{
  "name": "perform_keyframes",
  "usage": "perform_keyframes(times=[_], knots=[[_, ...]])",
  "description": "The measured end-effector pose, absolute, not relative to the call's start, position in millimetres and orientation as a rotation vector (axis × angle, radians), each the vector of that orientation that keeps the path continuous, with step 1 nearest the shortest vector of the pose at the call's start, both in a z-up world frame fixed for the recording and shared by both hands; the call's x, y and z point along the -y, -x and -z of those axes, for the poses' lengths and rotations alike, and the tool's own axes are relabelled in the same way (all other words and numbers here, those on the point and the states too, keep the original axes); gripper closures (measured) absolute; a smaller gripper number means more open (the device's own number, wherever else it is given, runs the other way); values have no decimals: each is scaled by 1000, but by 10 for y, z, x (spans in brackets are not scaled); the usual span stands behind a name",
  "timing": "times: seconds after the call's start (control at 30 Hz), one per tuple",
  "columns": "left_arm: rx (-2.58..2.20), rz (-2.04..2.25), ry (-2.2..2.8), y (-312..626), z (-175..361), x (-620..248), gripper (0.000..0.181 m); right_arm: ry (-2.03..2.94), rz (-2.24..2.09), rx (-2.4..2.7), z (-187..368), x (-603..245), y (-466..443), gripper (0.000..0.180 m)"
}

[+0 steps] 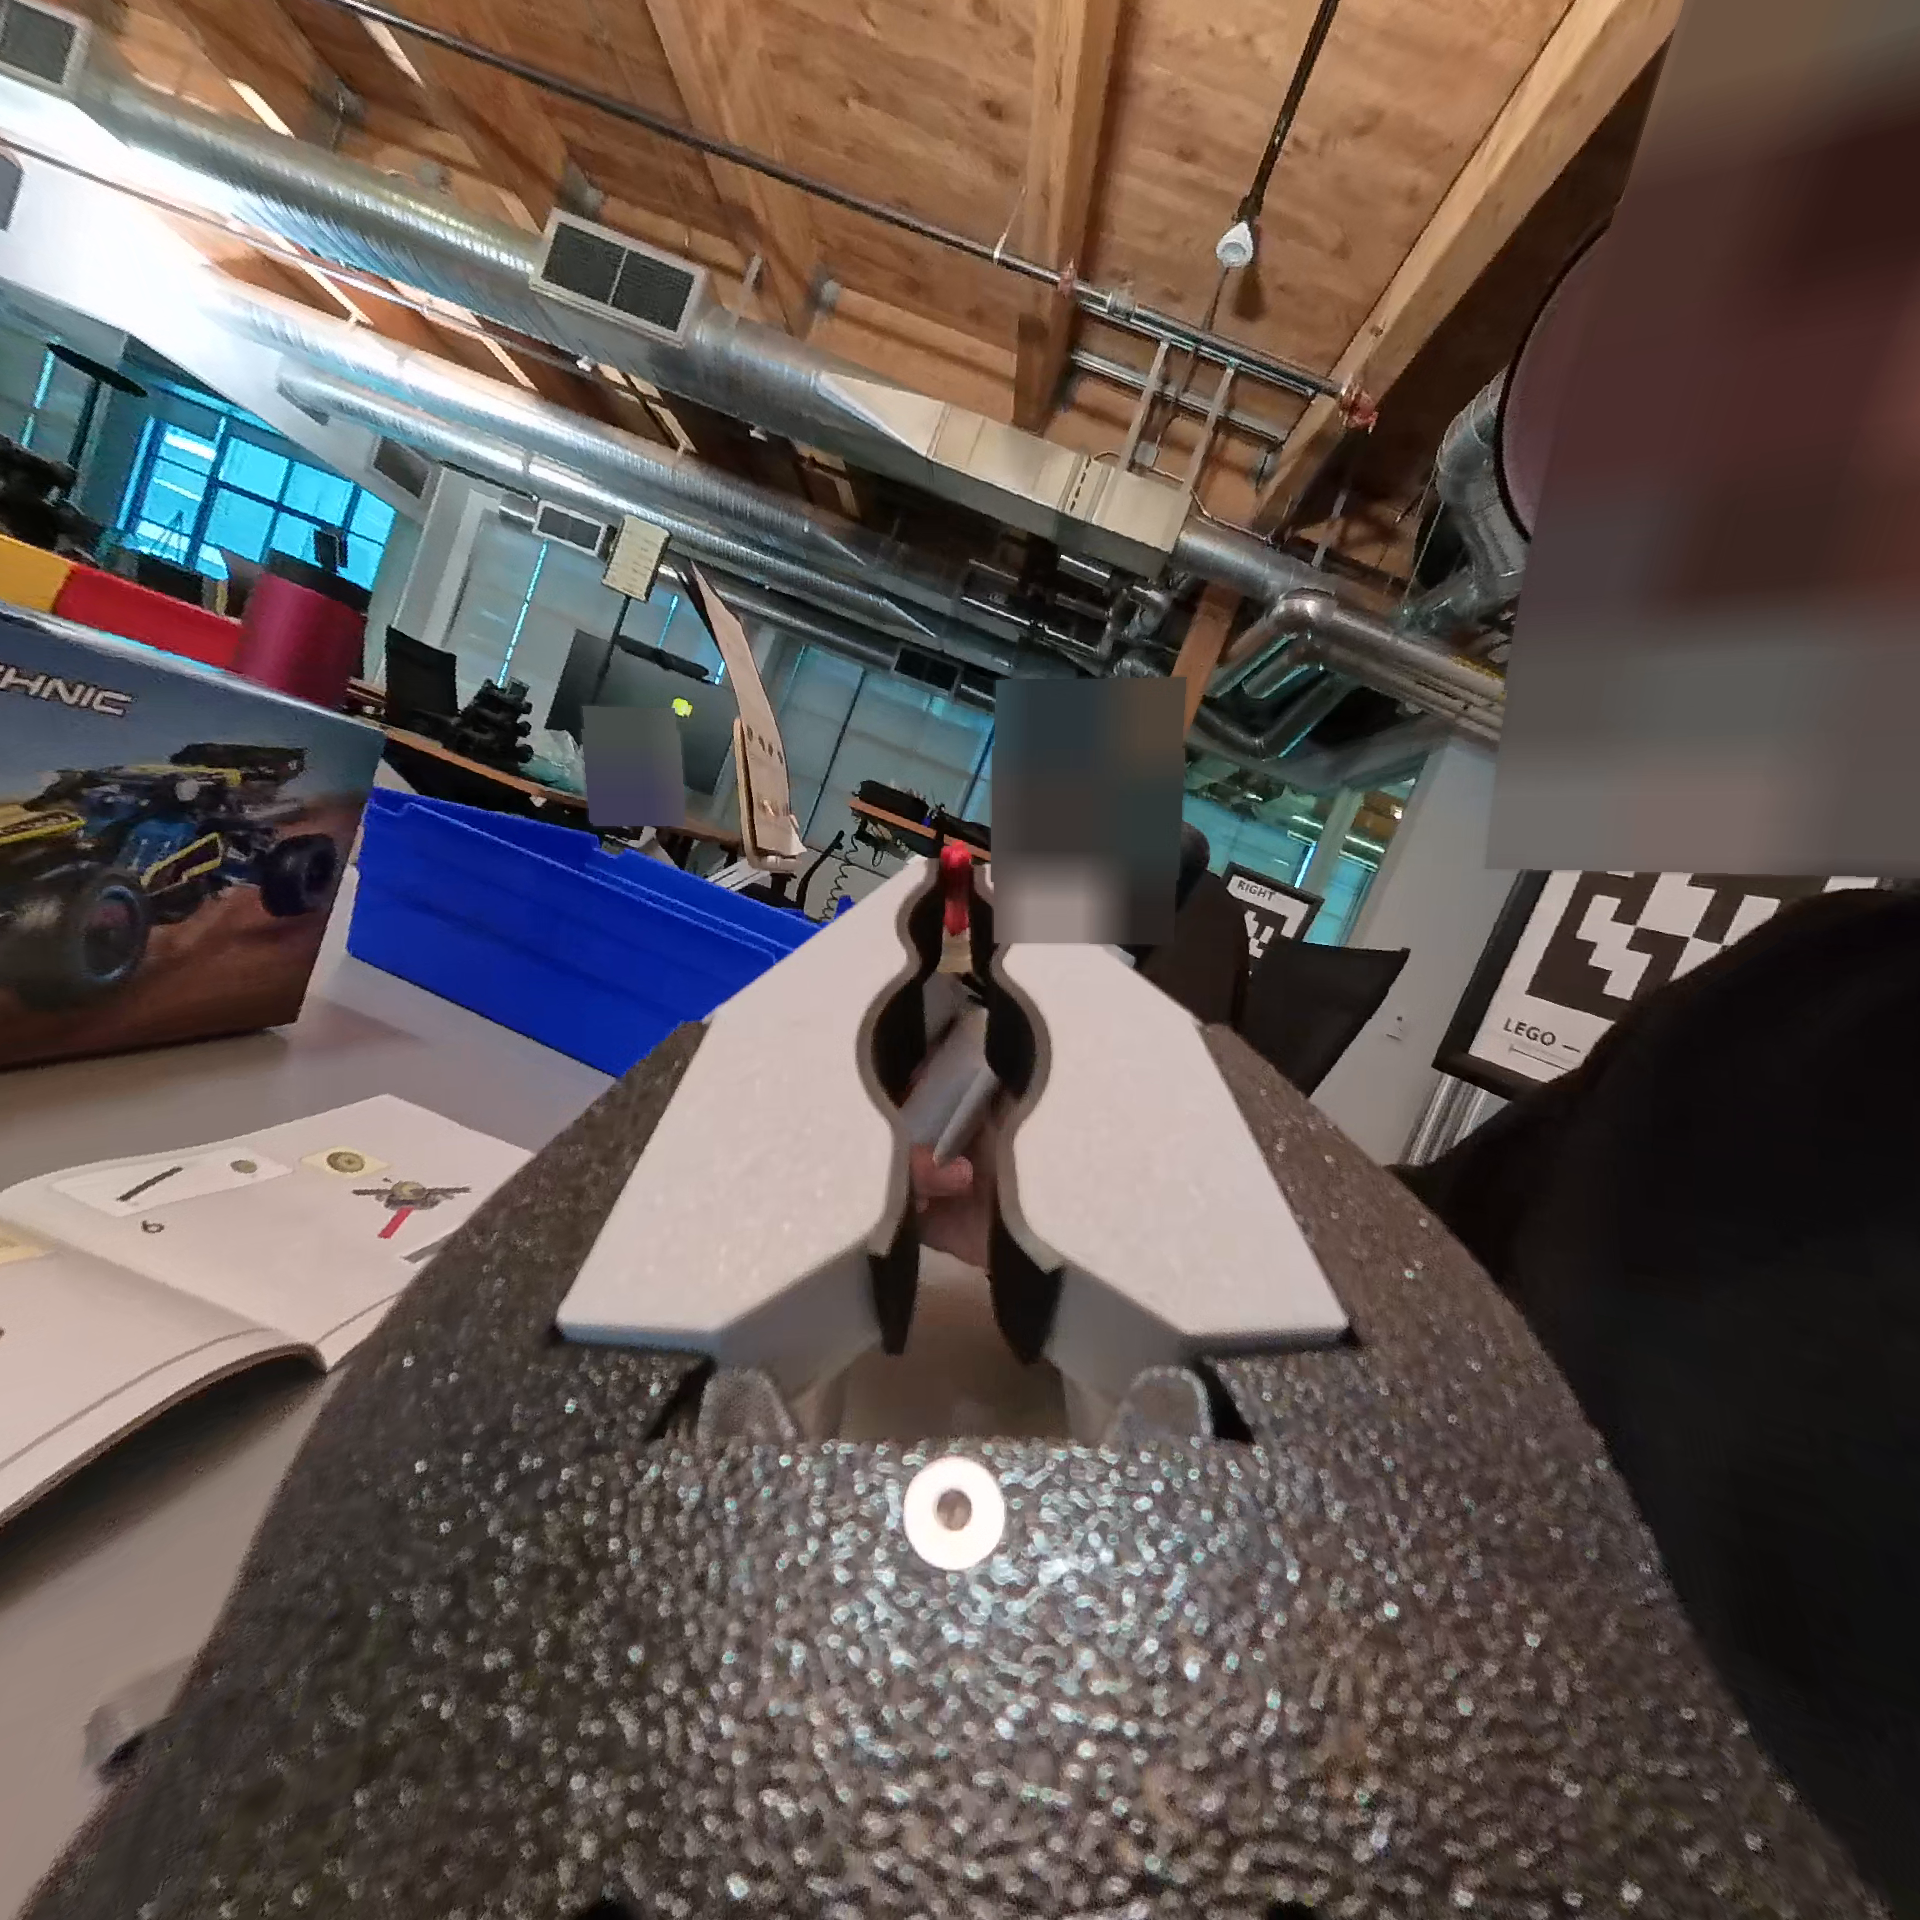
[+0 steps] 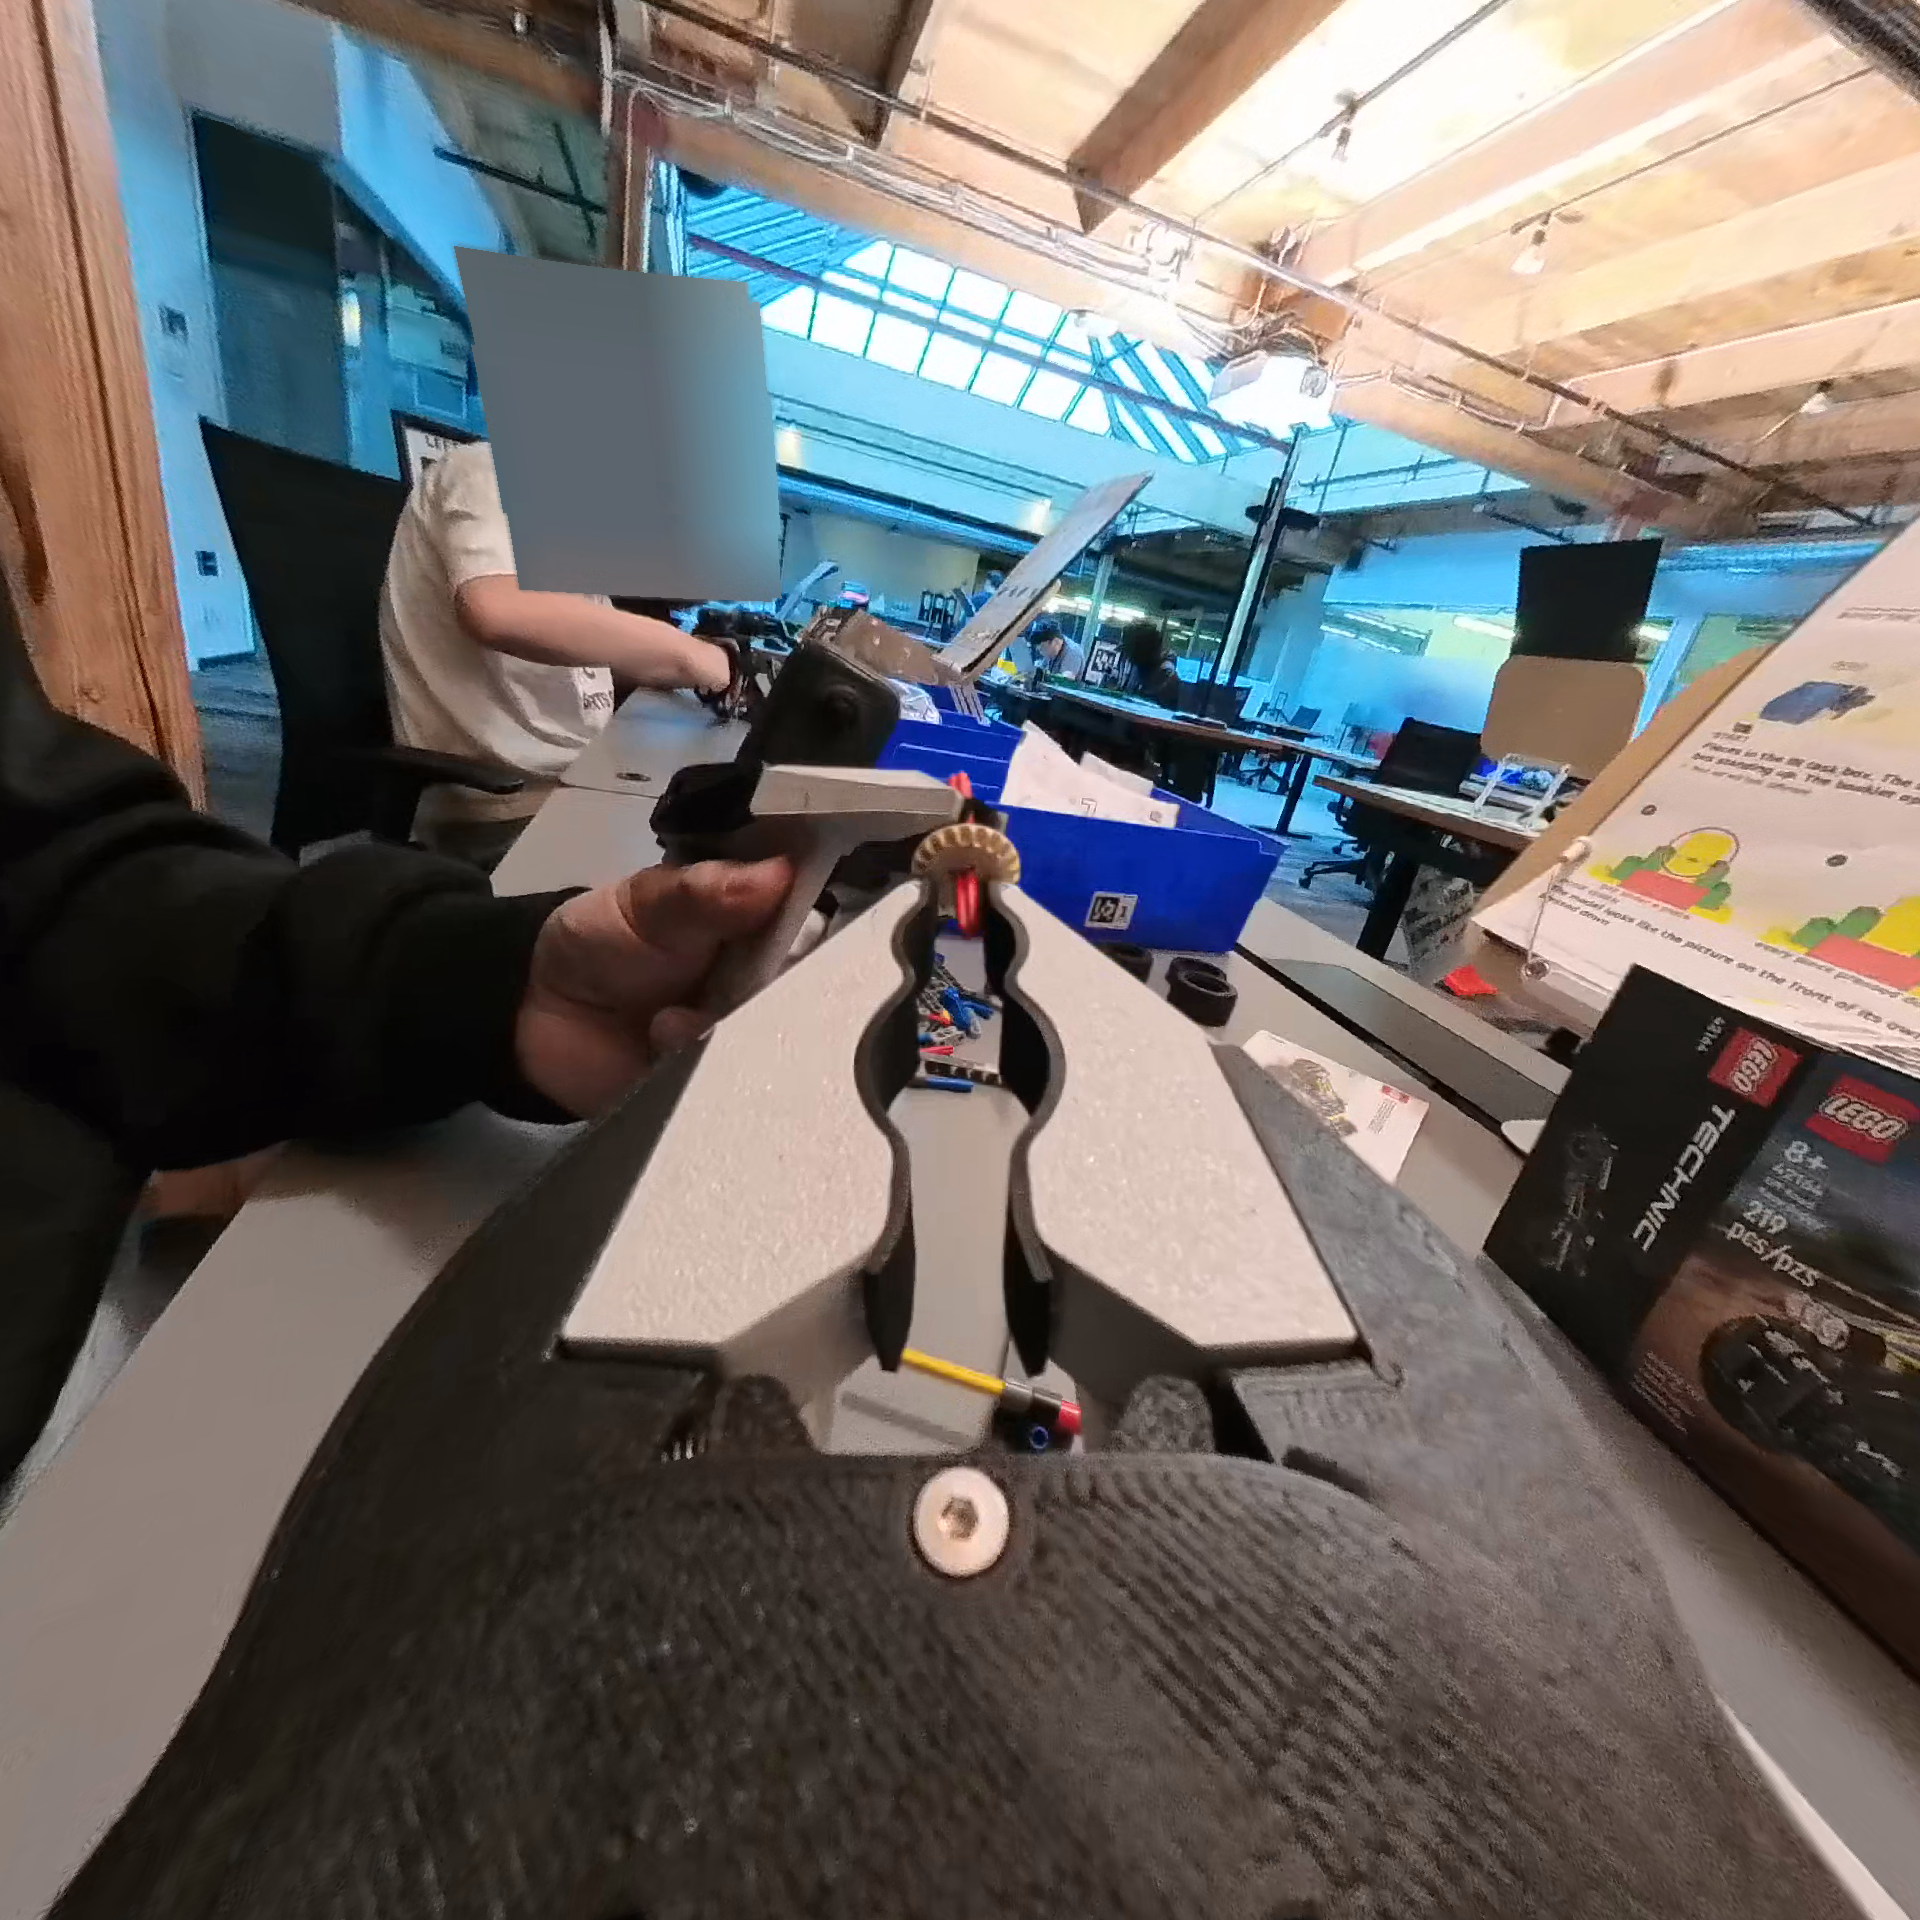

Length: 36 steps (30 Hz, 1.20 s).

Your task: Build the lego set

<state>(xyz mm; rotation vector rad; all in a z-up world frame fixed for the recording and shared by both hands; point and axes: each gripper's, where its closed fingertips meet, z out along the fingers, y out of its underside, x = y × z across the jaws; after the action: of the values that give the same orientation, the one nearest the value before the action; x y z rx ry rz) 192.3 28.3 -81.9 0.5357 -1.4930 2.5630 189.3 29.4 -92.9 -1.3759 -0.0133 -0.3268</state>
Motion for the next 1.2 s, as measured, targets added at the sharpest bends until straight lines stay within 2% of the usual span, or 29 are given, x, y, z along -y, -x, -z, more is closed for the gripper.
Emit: perform_keyframes(times=[0.2, 0.3, 0.43, 0.5, 0.67, 0.73, 0.87, 1.2], knots=[[1627, -2510, -535, -1927, 905, -271, 178, 1453, 341, 23, 1020, -294, -1899, 177], [2000, -2354, -557, -1954, 1158, -309, 156, 1578, 271, 32, 1198, -169, -1884, 177], [2697, -1829, -391, -1763, 1815, -523, 149, 1820, 43, -38, 1706, 184, -1768, 177], [2887, -1571, -305, -1661, 2131, -549, 144, 1925, 24, -50, 1947, 275, -1721, 177], [2984, -1280, -125, -1454, 2522, -391, 139, 2105, 1, -5, 2170, 278, -1603, 177], [2948, -1290, -125, -1438, 2515, -313, 139, 2152, -30, 10, 2235, 280, -1548, 177], [2946, -1243, -121, -1444, 2541, -261, 159, 2178, -42, 23, 2330, 218, -1516, 177], [2842, -1423, -78, -1497, 2405, -271, 159, 2179, 1, 81, 2360, 107, -1491, 177]])
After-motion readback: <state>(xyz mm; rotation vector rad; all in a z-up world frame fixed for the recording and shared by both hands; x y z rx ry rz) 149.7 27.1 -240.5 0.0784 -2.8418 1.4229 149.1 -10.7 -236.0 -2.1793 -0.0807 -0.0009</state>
